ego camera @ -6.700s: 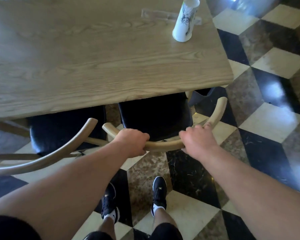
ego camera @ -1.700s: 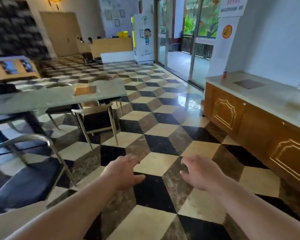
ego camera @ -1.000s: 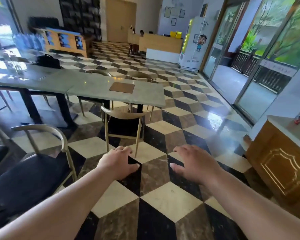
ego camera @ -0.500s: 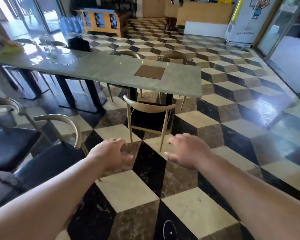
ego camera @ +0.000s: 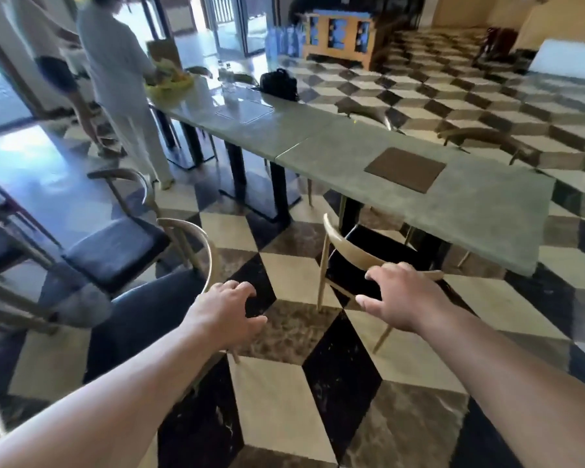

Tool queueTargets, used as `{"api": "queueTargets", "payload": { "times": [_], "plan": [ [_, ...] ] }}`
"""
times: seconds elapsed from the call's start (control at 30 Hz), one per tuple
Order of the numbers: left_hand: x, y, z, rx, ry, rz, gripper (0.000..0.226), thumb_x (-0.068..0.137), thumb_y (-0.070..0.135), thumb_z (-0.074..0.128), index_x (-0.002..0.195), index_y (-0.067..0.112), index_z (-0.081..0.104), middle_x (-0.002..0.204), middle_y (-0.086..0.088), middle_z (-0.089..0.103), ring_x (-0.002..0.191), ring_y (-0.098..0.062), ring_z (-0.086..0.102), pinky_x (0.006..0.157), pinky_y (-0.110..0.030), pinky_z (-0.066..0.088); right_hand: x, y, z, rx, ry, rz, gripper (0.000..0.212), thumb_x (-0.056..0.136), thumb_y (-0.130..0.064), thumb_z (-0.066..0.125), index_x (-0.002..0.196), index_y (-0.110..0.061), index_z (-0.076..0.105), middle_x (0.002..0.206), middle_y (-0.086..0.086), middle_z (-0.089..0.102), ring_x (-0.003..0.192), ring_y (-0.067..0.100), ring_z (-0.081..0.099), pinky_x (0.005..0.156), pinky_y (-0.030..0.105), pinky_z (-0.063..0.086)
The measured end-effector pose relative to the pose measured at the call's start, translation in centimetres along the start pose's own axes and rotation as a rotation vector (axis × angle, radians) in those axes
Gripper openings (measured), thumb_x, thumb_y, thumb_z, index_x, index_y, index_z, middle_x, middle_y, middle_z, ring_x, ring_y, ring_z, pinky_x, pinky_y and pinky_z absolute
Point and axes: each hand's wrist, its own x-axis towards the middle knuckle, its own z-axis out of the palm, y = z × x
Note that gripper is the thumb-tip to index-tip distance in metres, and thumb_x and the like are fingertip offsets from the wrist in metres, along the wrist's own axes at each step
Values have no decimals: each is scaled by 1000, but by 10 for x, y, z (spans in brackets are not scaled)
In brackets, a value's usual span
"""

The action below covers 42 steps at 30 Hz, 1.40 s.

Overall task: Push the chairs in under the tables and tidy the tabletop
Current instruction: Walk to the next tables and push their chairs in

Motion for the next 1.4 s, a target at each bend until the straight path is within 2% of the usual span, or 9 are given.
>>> {"api": "queueTargets", "payload": {
  "times": [0.17,0.3,0.47,0.6,0.73,0.9,1.2,1.33,1.4],
  "plan": [
    [68,-49,-20,-113,60,-122,69,88,72,63,146,36,51,144,6,57,136,-20,49,107,-42,48,105,-56,-33,-41,47,-215,70,100,-63,51,157,-25,37,149,2,54,137,26,49,108,45,47],
    [147,-87,-20,-190,74,-172,72,89,71,61,147,32,49,147,3,54,138,-22,47,109,-45,47,194,-102,-47,-204,31,-325,62,101,-61,49,151,-24,45,145,4,55,137,28,49,114,46,43],
    [245,-138,-28,-335,53,-186,75,92,68,63,153,29,45,152,2,50,142,-22,45,113,-45,45,298,-150,-80,-343,-99,-369,50,104,-57,49,142,-25,52,136,1,58,130,25,52,104,41,44],
    [303,-190,-52,-424,58,-250,72,91,68,63,150,30,47,146,3,55,135,-22,51,108,-43,49,386,-187,-129,-321,-65,-344,50,99,-59,55,139,-28,54,136,-1,62,126,24,57,100,42,50],
    [345,-237,-75,-473,115,-320,69,90,68,64,146,30,52,139,2,59,130,-23,53,106,-46,51,459,-239,-157,-336,-1,-384,52,98,-61,55,140,-29,56,138,3,62,131,28,53,104,43,45],
    [354,-292,-73,-577,141,-426,72,90,68,67,148,29,50,143,5,59,131,-19,53,106,-45,51,516,-325,-150,-451,-47,-603,56,101,-60,52,144,-25,52,136,3,61,131,27,51,103,44,48],
    [274,-415,-41,-730,245,-999,63,89,67,65,140,32,55,140,2,60,129,-23,57,106,-40,48,579,-496,-110,-629,-101,-1143,51,100,-64,50,138,-31,60,128,-5,67,121,20,62,98,39,55],
    [233,-427,-34,-737,324,-1282,58,90,65,64,138,34,54,138,5,61,124,-21,59,100,-40,51,606,-572,-85,-616,-144,-1369,34,98,-56,60,122,-33,63,105,-8,69,95,16,68,81,36,60],
    [218,-416,-33,-734,354,-1423,57,92,62,65,139,32,53,140,6,60,125,-20,58,95,-37,50,617,-603,-69,-577,-149,-1501,38,96,-58,57,124,-32,60,107,-6,67,96,19,69,81,38,60]
  ]
}}
